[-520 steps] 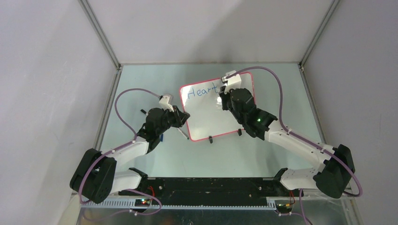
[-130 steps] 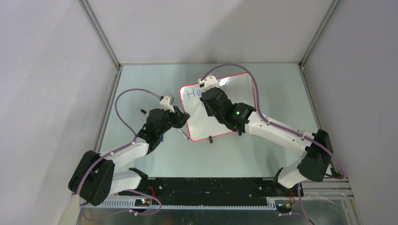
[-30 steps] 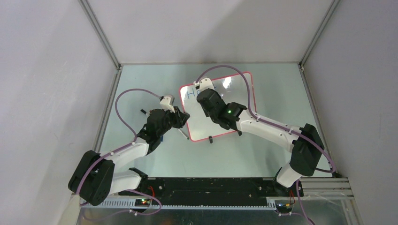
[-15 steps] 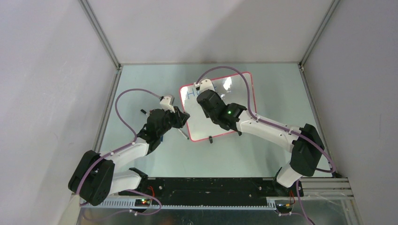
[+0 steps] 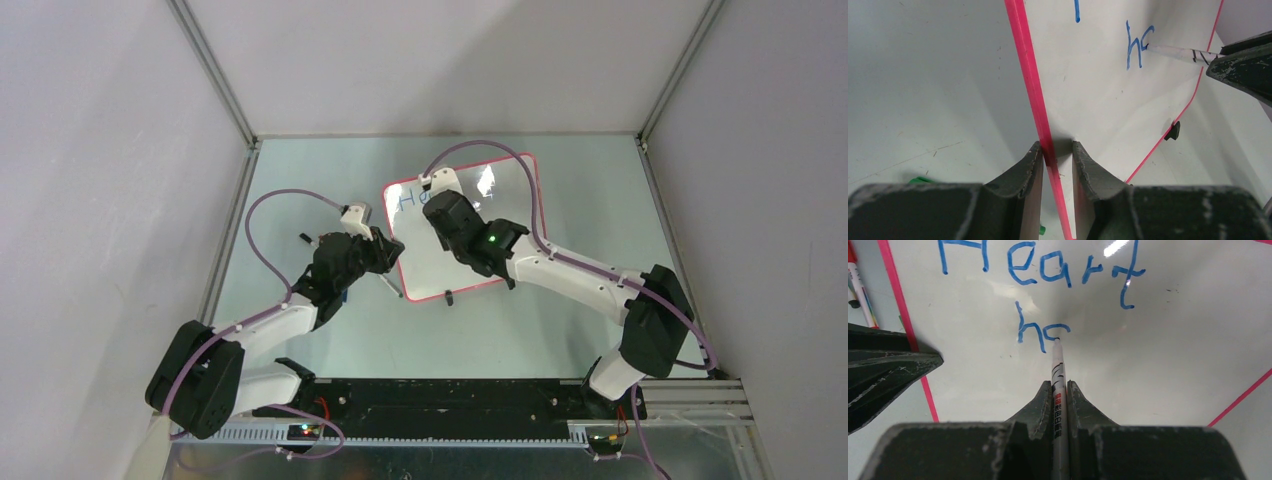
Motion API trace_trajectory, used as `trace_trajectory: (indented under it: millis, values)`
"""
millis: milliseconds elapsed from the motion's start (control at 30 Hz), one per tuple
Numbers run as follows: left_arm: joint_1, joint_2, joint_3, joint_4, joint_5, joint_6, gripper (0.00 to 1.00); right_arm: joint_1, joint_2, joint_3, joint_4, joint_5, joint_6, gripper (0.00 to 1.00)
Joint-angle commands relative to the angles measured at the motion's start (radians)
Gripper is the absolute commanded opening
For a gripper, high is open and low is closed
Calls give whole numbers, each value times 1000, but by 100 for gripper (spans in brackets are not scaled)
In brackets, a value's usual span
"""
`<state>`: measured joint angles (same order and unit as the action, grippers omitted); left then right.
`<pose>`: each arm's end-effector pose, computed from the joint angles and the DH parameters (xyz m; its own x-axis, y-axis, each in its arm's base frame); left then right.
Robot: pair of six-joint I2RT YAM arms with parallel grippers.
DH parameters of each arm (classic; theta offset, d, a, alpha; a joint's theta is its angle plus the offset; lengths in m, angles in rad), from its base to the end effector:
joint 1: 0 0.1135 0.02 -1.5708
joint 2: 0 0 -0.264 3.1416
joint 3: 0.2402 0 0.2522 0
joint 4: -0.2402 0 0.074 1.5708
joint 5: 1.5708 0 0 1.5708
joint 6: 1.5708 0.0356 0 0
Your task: Write a sentence on the whiteboard
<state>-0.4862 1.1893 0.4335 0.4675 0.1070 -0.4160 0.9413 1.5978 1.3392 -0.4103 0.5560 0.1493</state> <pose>0.2157 -0.1183 0.2031 -0.4543 -0.2144 -0.8647 0.4062 0.8140 -0.4152 0.2278 0.2808 0.3081 -0.4269 -0.3715 -0.8245 -0.3836 0.9000 -0.2070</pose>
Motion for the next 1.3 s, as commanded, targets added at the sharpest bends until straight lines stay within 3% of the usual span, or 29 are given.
trace_trajectory:
  millis: [0,1267]
  values:
    - [-9,-16,33,-10,-19,51,27,-27,-24,-9,-14,48,12,0]
    - [-12,-13,34,-10,-21,51,27,-35,-8,59,7,21,-14,0]
